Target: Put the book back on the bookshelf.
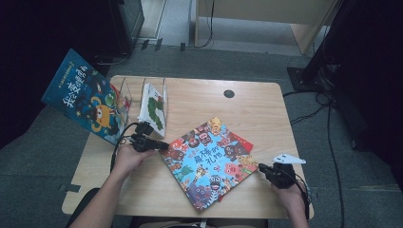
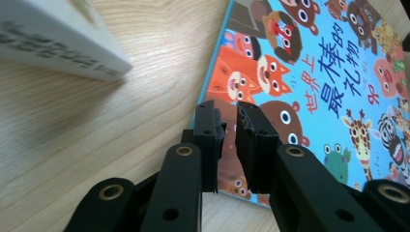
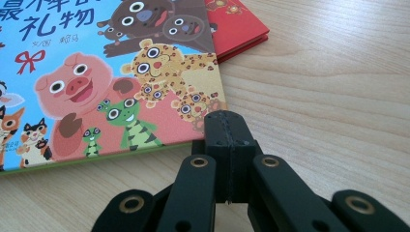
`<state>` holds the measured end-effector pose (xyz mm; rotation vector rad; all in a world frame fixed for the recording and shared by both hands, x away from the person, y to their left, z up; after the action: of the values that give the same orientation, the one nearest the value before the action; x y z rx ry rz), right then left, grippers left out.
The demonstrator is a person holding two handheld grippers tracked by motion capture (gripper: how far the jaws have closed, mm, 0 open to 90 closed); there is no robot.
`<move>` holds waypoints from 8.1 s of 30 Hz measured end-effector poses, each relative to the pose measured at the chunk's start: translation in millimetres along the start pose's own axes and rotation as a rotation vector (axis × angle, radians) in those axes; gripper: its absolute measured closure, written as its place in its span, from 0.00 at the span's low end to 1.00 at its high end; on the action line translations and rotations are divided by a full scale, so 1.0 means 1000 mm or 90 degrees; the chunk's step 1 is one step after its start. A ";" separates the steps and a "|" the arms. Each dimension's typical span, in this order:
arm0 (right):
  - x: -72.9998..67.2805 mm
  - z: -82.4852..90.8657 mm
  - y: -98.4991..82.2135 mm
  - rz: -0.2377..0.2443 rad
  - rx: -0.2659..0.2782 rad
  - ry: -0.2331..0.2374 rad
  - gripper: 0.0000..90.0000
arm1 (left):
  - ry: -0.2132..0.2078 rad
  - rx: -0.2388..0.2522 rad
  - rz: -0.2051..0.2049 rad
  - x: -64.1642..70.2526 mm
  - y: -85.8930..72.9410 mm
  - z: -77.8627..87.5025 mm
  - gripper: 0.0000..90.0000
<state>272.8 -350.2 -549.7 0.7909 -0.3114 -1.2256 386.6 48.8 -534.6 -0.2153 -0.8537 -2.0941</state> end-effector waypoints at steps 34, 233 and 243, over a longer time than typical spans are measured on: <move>0.011 -0.013 0.018 -0.019 0.016 -0.007 1.00 | -0.012 -0.004 0.023 0.001 -0.014 0.002 0.75; -0.035 -0.065 0.051 -0.021 0.008 0.045 1.00 | -0.033 -0.052 0.079 0.058 0.056 0.041 0.59; -0.039 -0.069 0.054 -0.025 0.012 0.056 1.00 | -0.047 -0.068 0.084 0.072 0.071 0.048 0.58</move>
<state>340.4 -282.2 -554.0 0.8684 -0.2370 -1.2227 388.7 4.2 -432.2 -0.3975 -0.7504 -2.0192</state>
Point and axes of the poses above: each handheld gripper's, and its own axes: z roughly backward along the jaws, y roughly out of its top, x roughly to its right, the point moved 7 cm from there along -z, roughly forward along the jaws, and after that the axes turned 5 degrees about -z, right-handed, at the moved point
